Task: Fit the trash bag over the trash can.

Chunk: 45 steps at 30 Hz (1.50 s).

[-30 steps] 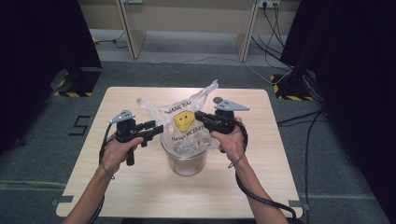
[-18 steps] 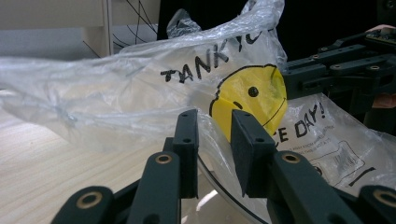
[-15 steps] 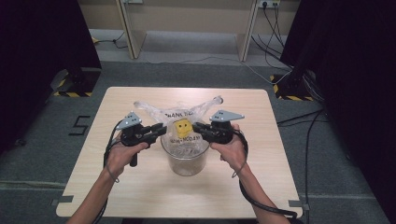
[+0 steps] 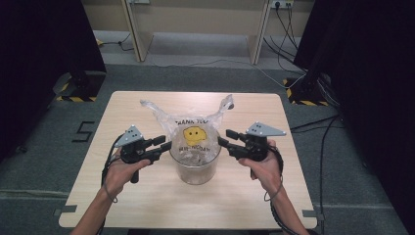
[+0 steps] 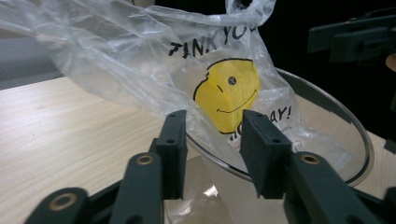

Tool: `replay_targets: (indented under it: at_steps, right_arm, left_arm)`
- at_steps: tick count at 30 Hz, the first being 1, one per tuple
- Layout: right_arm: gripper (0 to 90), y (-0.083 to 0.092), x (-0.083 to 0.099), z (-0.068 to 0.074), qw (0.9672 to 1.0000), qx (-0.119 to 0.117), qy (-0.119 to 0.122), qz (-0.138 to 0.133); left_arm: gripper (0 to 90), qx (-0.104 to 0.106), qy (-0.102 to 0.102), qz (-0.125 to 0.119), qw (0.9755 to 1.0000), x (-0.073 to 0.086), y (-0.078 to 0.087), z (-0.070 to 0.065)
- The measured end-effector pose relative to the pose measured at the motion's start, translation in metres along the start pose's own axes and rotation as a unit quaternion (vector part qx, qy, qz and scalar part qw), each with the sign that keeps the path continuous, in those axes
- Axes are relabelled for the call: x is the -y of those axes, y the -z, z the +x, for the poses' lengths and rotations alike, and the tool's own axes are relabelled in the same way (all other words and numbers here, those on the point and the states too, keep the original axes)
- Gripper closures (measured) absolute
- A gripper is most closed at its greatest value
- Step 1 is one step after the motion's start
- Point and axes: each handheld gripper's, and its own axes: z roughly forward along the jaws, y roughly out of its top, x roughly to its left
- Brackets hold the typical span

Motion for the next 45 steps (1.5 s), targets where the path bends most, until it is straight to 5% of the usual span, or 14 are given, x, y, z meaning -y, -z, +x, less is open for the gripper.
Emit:
replay_targets:
  at_steps: [1, 5, 7, 14, 16, 18, 22, 33, 39, 42, 45]
  right_arm:
    - [45.9, 0.004, -0.011, -0.007, 0.9996, 0.022, -0.01, -0.012]
    - [42.0, 0.002, -0.025, -0.014, 0.9991, 0.027, -0.028, -0.017]
    - [39.6, -0.003, -0.034, -0.018, 0.998, 0.03, -0.055, -0.007]
    - [43.1, -0.048, -0.048, -0.037, 0.9884, 0.048, -0.144, 0.0]
    - [46.2, -0.052, -0.048, -0.038, 0.9885, 0.05, -0.143, 0.001]
    - [64.2, -0.058, -0.045, -0.039, 0.9916, 0.05, -0.119, -0.004]
    - [79.9, -0.054, -0.041, -0.032, 0.9951, 0.034, -0.092, -0.01]
    - [85.1, -0.048, -0.032, -0.009, 0.9986, 0.001, -0.052, -0.006]
    - [84.9, -0.047, -0.029, -0.007, 0.9986, -0.009, -0.051, -0.009]
    - [84.9, -0.045, -0.027, -0.005, 0.9988, -0.012, -0.046, -0.007]
    - [85.0, -0.04, -0.024, -0.004, 0.9988, -0.015, -0.045, -0.01]
  left_arm:
    - [51.9, -0.007, 0.005, -0.006, 0.9999, -0.002, 0.003, 0.001]
    - [48.1, -0.014, 0.013, -0.012, 0.9998, -0.003, 0.008, 0.003]
    - [45.1, -0.018, 0.019, -0.014, 0.9996, -0.004, 0.01, 0.004]
    - [38.2, -0.032, 0.043, -0.026, 0.9982, -0.011, 0.014, 0.011]
    - [37.7, -0.032, 0.045, -0.029, 0.998, -0.013, 0.014, 0.012]
    - [35.5, -0.034, 0.048, -0.033, 0.9977, -0.016, 0.015, 0.014]
    - [34.0, -0.035, 0.06, -0.043, 0.9967, -0.021, 0.018, 0.018]
    - [29.7, -0.047, 0.111, -0.049, 0.9915, -0.039, 0.004, 0.033]
    - [31.9, -0.064, 0.112, -0.052, 0.9903, -0.05, -0.008, 0.034]
    - [41.8, -0.072, 0.1, -0.055, 0.9908, -0.056, -0.012, 0.032]
    - [71.9, -0.075, 0.093, -0.064, 0.9908, -0.056, -0.016, 0.032]
